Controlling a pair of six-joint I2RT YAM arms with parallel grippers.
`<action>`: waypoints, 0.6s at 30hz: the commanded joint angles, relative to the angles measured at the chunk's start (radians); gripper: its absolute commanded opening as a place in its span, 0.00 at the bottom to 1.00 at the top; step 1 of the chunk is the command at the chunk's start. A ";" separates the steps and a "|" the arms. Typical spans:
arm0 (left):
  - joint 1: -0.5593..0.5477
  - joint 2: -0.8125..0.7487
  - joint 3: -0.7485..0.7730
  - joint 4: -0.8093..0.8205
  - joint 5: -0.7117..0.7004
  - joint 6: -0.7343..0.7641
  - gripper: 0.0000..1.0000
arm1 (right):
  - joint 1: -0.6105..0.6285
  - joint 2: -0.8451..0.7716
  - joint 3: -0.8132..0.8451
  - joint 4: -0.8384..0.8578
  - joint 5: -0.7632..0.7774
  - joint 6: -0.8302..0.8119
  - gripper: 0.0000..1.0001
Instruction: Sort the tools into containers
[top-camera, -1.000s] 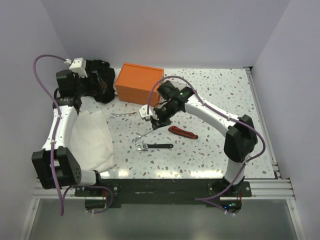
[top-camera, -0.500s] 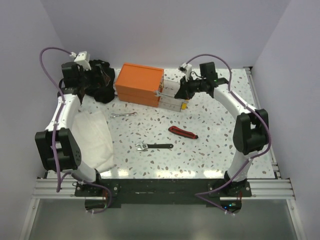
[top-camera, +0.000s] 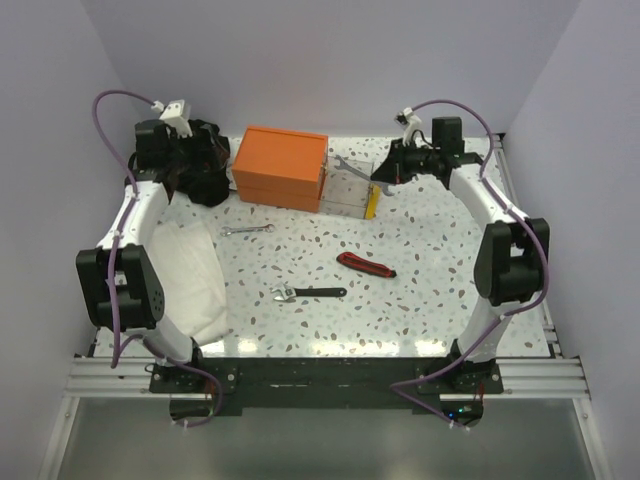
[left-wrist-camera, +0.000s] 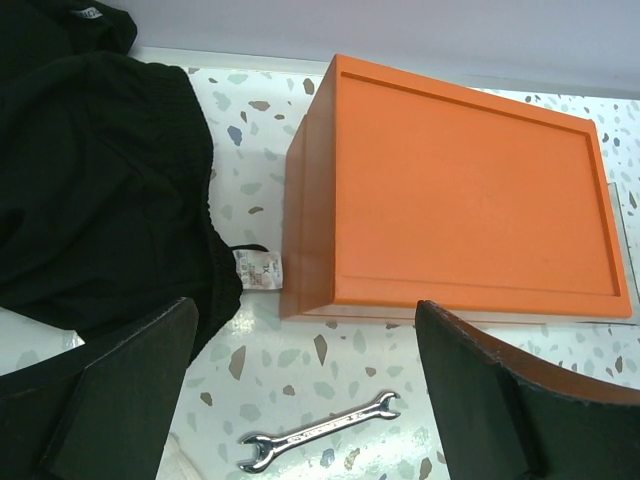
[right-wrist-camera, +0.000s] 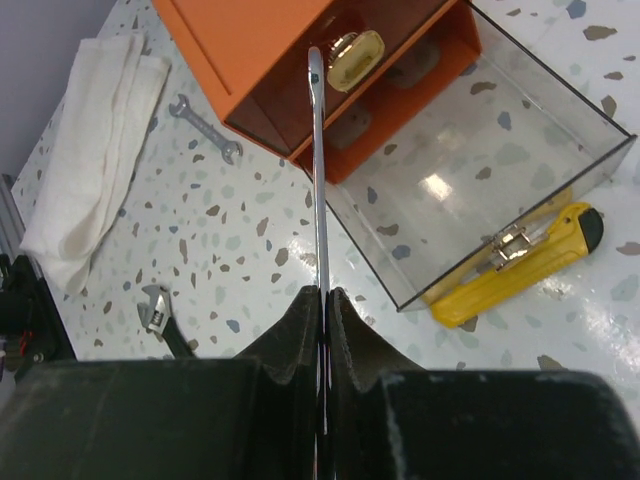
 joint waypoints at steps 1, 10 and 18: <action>-0.003 -0.023 0.016 0.041 -0.010 0.006 0.95 | -0.011 0.000 0.063 -0.042 -0.028 -0.020 0.00; -0.007 -0.019 0.007 0.045 -0.012 0.003 0.95 | -0.013 0.155 0.180 -0.098 0.064 0.067 0.00; -0.012 -0.036 -0.018 0.050 -0.035 0.012 0.95 | 0.009 0.242 0.243 -0.036 0.072 0.199 0.00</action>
